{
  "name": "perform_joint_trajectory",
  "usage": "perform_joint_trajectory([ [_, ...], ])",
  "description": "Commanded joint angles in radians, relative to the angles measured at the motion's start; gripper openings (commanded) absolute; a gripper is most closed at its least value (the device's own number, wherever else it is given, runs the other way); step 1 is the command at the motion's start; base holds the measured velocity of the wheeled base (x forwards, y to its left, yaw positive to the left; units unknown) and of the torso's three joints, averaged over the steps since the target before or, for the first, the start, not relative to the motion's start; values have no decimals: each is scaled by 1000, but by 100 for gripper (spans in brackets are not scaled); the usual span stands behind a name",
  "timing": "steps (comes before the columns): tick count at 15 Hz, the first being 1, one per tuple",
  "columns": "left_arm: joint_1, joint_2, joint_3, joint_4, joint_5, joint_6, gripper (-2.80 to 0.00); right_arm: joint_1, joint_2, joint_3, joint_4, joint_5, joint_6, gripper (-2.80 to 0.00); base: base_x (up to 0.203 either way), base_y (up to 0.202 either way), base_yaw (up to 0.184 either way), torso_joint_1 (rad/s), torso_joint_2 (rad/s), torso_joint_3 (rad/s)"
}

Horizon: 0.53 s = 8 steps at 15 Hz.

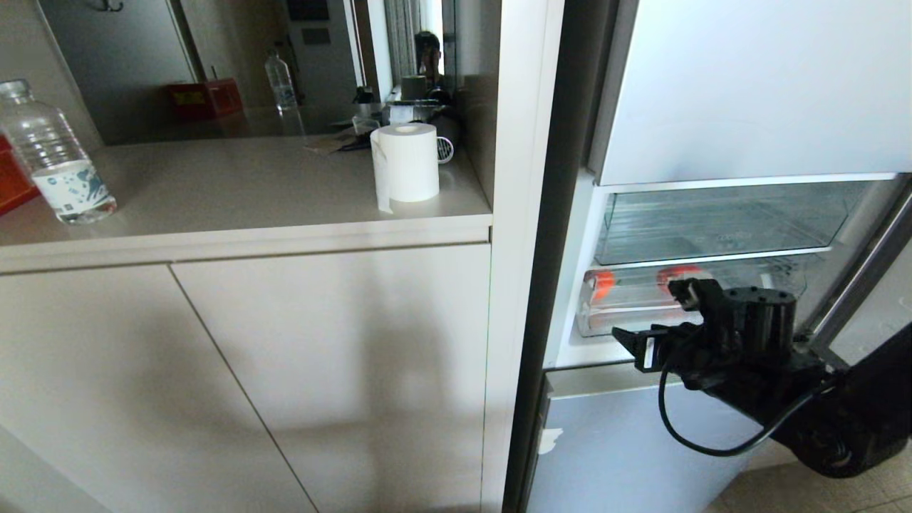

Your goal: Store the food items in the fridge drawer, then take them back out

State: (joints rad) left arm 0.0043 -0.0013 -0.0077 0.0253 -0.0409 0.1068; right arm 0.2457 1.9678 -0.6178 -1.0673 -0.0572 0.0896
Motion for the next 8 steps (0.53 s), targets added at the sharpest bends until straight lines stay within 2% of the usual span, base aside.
perform_joint_trajectory([
  [1, 0, 1, 0, -1, -1, 1, -280, 2, 98, -77, -54, 0, -2, 0, 0, 0, 0, 0, 0, 0],
  [8, 0, 1, 0, -1, -1, 1, -280, 0, 180, -225, -60, -7, -2, 0, 0, 0, 0, 0, 0, 0],
])
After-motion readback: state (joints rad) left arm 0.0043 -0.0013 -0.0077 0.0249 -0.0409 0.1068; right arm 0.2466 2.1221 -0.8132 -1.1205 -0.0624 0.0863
